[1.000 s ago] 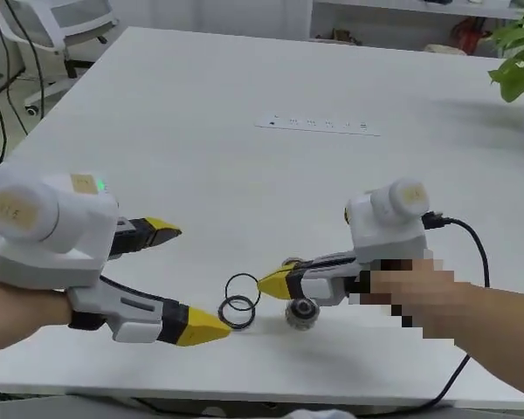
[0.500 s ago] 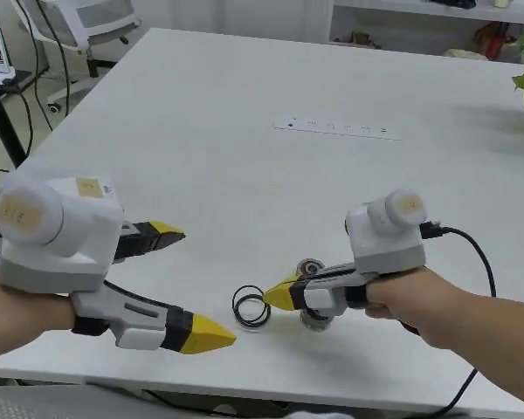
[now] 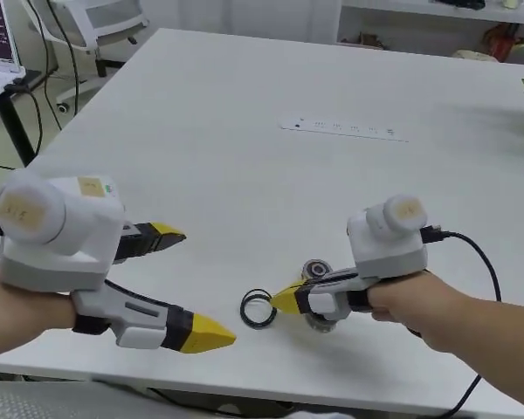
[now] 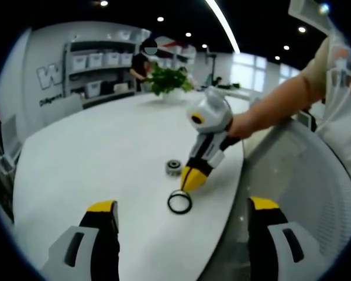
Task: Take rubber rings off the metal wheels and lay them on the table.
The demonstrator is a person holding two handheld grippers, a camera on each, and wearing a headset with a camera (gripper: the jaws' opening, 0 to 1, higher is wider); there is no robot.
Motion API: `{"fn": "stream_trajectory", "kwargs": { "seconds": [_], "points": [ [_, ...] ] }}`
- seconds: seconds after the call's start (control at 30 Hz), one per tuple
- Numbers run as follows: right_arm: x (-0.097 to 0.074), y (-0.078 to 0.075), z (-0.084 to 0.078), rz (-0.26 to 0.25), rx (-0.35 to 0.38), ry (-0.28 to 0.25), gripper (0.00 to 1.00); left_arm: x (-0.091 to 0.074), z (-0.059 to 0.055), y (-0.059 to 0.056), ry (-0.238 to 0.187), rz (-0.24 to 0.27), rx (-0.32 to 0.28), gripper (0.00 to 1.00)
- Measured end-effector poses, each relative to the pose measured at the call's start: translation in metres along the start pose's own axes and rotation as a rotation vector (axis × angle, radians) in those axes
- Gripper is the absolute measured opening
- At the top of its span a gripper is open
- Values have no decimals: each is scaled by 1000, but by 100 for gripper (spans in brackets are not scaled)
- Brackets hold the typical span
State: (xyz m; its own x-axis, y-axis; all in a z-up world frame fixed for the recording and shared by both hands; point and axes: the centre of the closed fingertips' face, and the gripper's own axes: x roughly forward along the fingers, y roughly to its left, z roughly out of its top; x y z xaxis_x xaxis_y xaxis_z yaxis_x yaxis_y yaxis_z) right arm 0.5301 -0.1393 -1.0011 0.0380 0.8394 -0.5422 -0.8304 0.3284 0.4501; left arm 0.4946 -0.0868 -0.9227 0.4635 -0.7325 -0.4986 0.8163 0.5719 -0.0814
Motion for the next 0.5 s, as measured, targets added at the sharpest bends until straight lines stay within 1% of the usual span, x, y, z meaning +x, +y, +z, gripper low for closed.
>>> {"fn": "stream_trajectory", "kwargs": {
  "seconds": [0.3,0.5],
  "points": [
    [1,-5,-2,-21,-7,6,3,2,-1,-1,6,-5,-2,92],
    [-1,-7,-1,-33,-12,2,7,2,-2,1,12,-1,-5,92]
  ]
}}
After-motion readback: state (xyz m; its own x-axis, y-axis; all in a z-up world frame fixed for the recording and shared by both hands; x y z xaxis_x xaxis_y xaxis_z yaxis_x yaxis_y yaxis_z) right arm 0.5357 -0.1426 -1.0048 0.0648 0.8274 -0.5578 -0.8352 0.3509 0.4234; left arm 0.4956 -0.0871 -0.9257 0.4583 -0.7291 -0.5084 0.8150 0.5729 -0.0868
